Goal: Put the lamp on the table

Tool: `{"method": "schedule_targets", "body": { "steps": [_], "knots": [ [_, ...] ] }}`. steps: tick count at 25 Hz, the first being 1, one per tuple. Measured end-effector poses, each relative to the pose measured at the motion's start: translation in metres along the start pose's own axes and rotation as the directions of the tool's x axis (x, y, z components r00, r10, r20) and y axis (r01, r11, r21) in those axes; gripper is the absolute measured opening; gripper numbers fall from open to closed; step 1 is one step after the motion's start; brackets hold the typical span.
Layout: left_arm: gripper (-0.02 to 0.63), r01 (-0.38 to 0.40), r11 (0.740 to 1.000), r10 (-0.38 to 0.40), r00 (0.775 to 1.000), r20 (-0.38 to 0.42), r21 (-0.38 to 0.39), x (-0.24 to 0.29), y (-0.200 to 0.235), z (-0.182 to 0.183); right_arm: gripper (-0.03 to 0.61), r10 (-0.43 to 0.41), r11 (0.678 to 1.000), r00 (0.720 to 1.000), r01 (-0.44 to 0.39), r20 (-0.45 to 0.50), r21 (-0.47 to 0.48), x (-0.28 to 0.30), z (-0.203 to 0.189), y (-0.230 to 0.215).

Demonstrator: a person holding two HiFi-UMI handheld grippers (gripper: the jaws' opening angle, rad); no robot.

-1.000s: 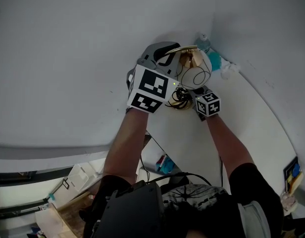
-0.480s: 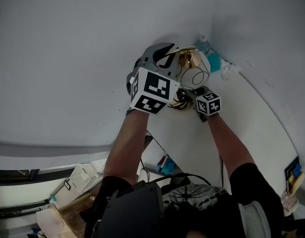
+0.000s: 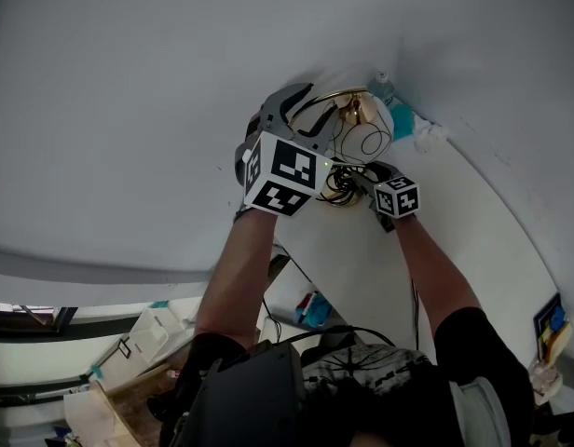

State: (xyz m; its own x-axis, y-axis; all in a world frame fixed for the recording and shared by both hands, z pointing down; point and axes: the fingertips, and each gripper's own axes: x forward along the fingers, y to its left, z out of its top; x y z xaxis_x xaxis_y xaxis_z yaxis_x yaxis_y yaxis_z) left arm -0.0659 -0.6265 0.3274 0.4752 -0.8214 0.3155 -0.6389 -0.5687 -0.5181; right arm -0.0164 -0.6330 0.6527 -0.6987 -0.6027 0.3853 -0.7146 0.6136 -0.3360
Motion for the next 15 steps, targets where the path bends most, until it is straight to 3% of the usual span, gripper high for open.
{"method": "schedule_targets", "body": {
  "steps": [9,15],
  "knots": [
    [0.187,0.002,0.997,0.000,0.999,0.032,-0.071,-0.030,-0.014,0.008,0.210,-0.058,0.998,0.997,0.060,0.053,-0.031,-0.045,0.016,-0.001],
    [0.186,-0.018,0.989,0.028,0.997,0.068,-0.149,-0.066,-0.026,0.002,0.207,-0.049,0.996,0.993,0.056,0.105,-0.067,-0.083,0.031,0.027]
  ]
}}
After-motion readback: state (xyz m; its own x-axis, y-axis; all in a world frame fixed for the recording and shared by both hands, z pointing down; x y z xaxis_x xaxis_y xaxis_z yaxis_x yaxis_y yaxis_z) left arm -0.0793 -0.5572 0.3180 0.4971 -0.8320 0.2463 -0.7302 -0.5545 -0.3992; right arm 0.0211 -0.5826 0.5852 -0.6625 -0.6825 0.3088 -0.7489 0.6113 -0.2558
